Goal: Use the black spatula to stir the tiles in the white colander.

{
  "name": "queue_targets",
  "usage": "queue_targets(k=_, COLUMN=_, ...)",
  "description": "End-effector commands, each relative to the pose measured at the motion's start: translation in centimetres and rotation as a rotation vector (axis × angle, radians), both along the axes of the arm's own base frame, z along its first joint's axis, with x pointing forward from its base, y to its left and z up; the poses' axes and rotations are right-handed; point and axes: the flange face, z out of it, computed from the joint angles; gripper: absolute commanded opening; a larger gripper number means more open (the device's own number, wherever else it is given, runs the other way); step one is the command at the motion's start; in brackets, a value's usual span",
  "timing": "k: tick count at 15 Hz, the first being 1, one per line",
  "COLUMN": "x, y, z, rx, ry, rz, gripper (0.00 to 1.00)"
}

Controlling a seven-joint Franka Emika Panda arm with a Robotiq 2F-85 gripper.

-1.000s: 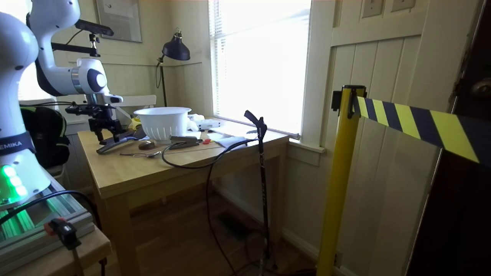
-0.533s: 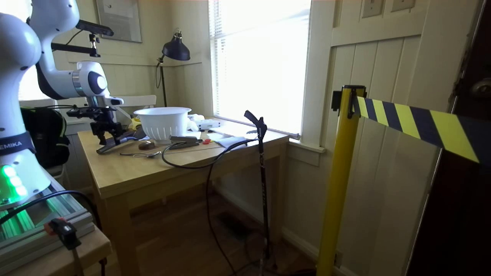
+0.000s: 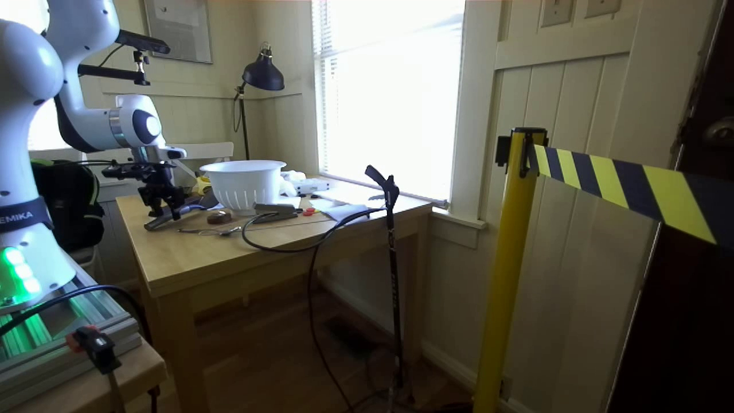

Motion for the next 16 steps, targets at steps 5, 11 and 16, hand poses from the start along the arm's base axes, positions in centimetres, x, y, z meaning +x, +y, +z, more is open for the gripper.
queue_targets(k=5, x=0.6, y=0.0, z=0.7, rx=0.033, ry=-0.018, rz=0.035, gripper=0.13)
queue_targets(k=11, x=0.4, y=0.2, z=5.4, rx=0.094, ry=-0.035, rz=0.098, gripper=0.06)
queue_targets(k=16, x=-1.3, y=2.1, z=11.1, rx=0.219, ry=-0.081, rz=0.104, gripper=0.06)
